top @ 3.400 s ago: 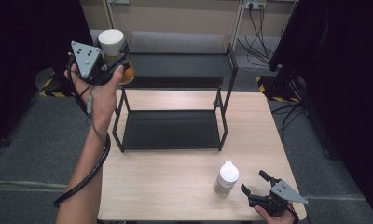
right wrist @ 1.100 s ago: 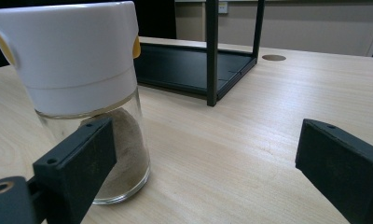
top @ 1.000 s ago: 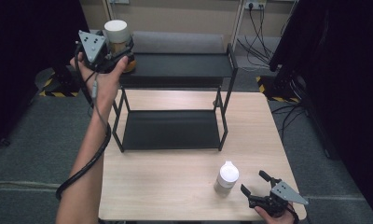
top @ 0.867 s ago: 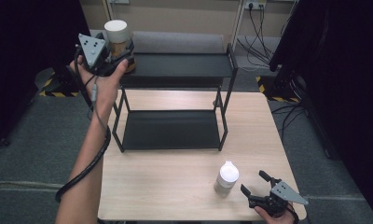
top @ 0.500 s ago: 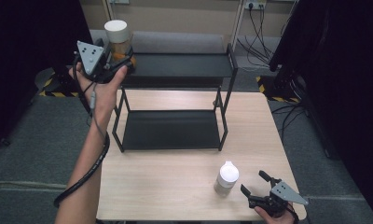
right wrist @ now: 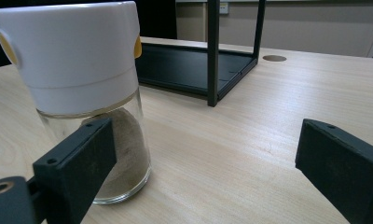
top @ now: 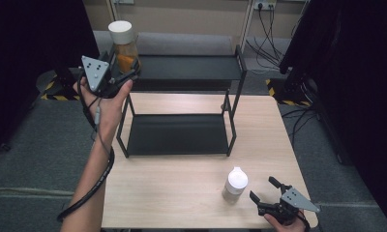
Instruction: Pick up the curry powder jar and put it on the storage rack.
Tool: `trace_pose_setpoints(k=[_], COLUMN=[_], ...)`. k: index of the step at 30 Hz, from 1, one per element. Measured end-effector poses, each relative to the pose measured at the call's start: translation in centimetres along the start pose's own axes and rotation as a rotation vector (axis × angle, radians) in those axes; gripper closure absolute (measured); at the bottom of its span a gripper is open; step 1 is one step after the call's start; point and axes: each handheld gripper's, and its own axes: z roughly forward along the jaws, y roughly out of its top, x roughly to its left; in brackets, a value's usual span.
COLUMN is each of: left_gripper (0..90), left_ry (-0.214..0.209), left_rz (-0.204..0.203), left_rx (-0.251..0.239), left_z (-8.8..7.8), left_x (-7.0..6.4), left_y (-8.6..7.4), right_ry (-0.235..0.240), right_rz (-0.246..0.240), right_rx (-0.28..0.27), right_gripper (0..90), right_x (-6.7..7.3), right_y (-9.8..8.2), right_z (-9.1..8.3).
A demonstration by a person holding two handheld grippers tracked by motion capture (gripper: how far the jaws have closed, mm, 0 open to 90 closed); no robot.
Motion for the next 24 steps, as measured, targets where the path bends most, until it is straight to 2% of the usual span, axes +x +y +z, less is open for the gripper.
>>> trace_pose_setpoints(k=[14,24], left_gripper=[13.9,13.5], left_ry=[0.005,-0.002], left_rz=[-0.023,-0.014], left_rx=[0.012,0.011], left_z=[-1.0,-2.0], left_x=[0.3,-0.2], left_y=[-1.7,-2.8], right_ry=[0.000,0.001], right_rz=[0.002,0.000], right_rx=[0.002,0.003], right_gripper=[5.7,5.7], right_x=[0.0,0.0], right_y=[0.0,0.0], right_z=[0.0,0.0])
